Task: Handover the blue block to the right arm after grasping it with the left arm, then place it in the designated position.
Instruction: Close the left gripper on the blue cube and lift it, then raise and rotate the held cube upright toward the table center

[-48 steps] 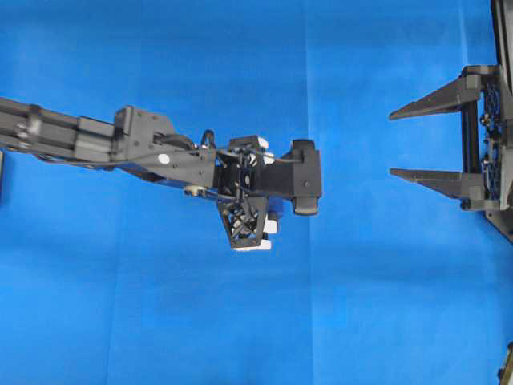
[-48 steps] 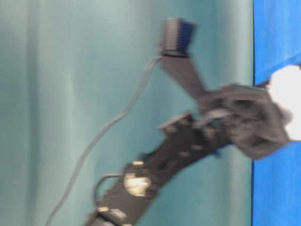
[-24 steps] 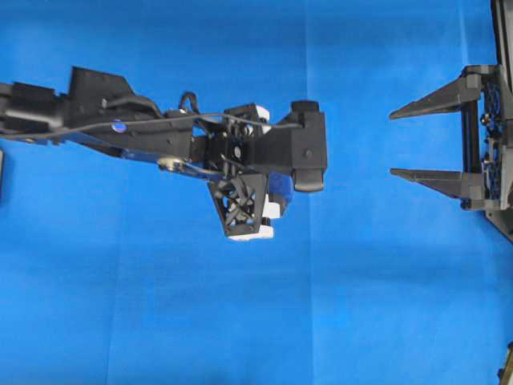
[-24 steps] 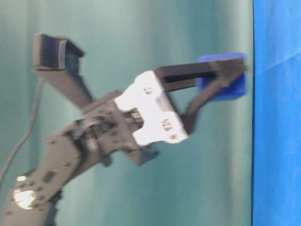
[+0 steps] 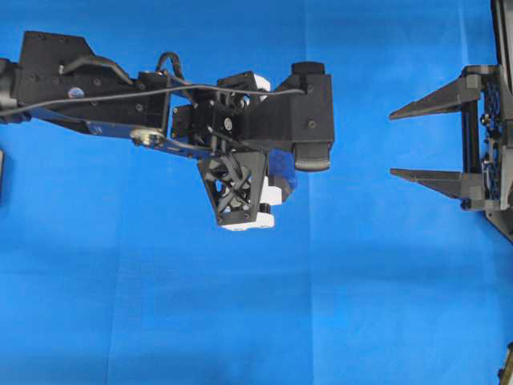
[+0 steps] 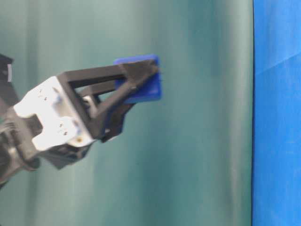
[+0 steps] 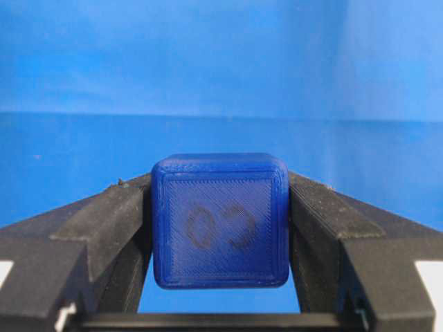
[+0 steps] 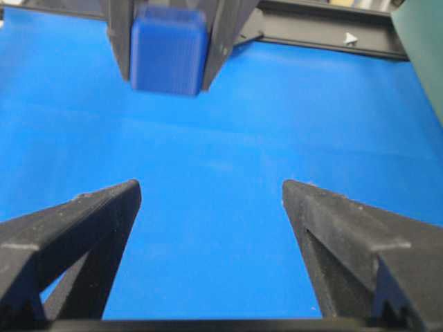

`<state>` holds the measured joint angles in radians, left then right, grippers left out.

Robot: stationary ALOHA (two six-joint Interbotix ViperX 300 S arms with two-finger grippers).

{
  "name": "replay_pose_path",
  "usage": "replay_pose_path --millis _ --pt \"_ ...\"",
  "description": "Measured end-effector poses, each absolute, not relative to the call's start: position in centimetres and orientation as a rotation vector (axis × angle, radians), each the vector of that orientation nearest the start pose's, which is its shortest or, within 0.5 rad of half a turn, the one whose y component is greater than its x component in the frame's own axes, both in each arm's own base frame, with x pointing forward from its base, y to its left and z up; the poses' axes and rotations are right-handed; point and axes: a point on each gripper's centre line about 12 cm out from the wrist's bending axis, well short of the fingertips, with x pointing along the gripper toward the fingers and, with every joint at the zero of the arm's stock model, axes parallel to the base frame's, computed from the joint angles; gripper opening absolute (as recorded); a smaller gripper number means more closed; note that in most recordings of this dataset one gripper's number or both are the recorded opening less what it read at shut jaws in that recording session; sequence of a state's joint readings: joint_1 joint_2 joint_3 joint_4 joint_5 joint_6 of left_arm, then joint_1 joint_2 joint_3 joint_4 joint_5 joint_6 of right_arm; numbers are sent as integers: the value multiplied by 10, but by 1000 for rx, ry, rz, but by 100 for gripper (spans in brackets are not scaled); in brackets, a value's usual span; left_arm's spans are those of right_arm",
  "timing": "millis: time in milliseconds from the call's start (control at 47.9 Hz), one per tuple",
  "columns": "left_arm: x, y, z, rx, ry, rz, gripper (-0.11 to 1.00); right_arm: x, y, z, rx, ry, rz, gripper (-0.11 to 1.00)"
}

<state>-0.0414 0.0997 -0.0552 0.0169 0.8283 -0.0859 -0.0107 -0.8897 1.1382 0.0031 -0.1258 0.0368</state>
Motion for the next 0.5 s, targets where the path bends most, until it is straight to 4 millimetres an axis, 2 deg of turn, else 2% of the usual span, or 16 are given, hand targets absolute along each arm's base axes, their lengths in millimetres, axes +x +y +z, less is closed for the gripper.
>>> replay_pose_path --millis 146,501 --pt "464 -17 324 -43 880 10 49 212 -3 273 41 124 -15 97" --pt "463 -16 323 -42 883 12 49 212 -2 273 40 124 -14 97"
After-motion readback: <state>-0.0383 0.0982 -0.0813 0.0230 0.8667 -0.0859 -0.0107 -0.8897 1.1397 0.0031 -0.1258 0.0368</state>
